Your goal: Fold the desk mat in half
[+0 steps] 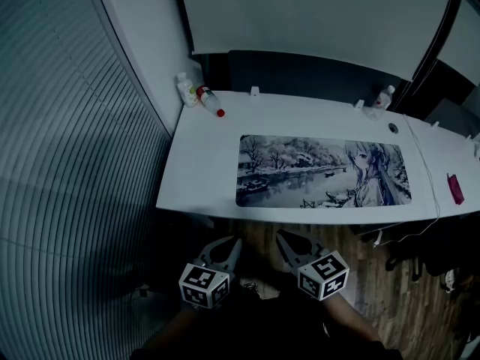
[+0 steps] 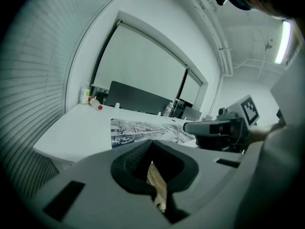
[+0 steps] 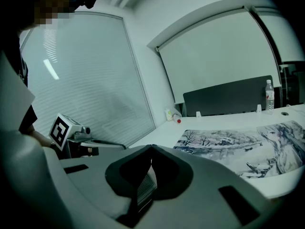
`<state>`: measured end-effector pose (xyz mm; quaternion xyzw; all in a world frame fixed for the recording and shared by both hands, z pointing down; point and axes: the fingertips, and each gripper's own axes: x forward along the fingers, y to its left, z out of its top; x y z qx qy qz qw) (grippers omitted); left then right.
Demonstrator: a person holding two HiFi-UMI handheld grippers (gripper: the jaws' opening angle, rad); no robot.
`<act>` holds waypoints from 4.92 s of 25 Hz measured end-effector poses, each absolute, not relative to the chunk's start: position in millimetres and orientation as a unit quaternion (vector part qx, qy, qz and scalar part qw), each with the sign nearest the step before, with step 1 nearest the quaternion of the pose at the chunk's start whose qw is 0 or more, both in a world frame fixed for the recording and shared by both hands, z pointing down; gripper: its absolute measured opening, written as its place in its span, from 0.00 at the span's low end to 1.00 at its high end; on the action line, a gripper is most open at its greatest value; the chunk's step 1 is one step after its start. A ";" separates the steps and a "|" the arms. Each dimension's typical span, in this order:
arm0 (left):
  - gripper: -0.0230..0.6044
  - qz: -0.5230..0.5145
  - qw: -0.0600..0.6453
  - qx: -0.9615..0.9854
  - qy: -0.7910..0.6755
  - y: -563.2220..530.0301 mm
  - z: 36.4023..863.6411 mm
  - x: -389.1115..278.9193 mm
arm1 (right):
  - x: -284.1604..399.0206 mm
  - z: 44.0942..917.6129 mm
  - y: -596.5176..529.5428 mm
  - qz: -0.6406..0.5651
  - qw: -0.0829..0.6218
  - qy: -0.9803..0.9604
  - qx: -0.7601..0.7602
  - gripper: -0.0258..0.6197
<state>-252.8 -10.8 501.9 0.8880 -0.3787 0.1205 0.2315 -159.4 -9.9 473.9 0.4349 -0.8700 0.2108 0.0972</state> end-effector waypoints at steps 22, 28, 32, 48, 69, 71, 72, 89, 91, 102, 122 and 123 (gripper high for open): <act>0.05 0.124 0.273 0.852 -0.430 -25.8 534.7 -289.5 | -210.4 523.9 -76.0 0.189 0.167 -0.884 0.392 0.08; 0.05 0.128 0.279 0.849 -0.429 -30.7 542.1 -289.2 | -215.4 548.3 -94.1 0.181 0.200 -0.881 0.388 0.09; 0.05 0.132 0.282 0.848 -0.428 -31.5 547.7 -289.7 | -220.8 570.0 -104.7 0.191 0.221 -0.879 0.377 0.16; 0.05 0.152 0.307 0.814 -0.469 -33.4 569.3 -324.0 | -243.2 644.9 -138.5 0.155 0.328 -0.866 0.345 0.23; 0.05 0.159 0.321 0.791 -0.496 -16.7 576.9 -334.7 | -248.2 673.0 -160.2 0.140 0.371 -0.850 0.346 0.25; 0.05 0.158 0.320 0.792 -0.495 -16.2 576.0 -335.1 | -244.1 673.0 -165.0 0.132 0.374 -0.845 0.357 0.15; 0.05 0.159 0.320 0.793 -0.494 -15.2 576.5 -335.4 | -242.6 673.0 -166.7 0.126 0.377 -0.844 0.360 0.11; 0.05 0.157 0.303 0.810 -0.477 -17.7 560.4 -322.2 | -223.9 644.7 -174.3 0.165 0.329 -0.841 0.398 0.11; 0.05 0.157 0.301 0.813 -0.472 -18.4 557.7 -317.8 | -216.6 637.5 -176.6 0.164 0.322 -0.838 0.408 0.11; 0.05 0.155 0.286 0.838 -0.438 -23.2 547.8 -286.1 | -152.0 625.8 -174.5 0.172 0.313 -0.805 0.473 0.11; 0.05 0.168 0.265 0.866 -0.390 -30.2 532.1 -211.3 | -57.3 633.6 -149.6 0.219 0.307 -0.768 0.518 0.10; 0.05 0.168 0.264 0.866 -0.389 -30.7 531.3 -207.5 | -53.0 635.1 -147.9 0.222 0.306 -0.767 0.519 0.11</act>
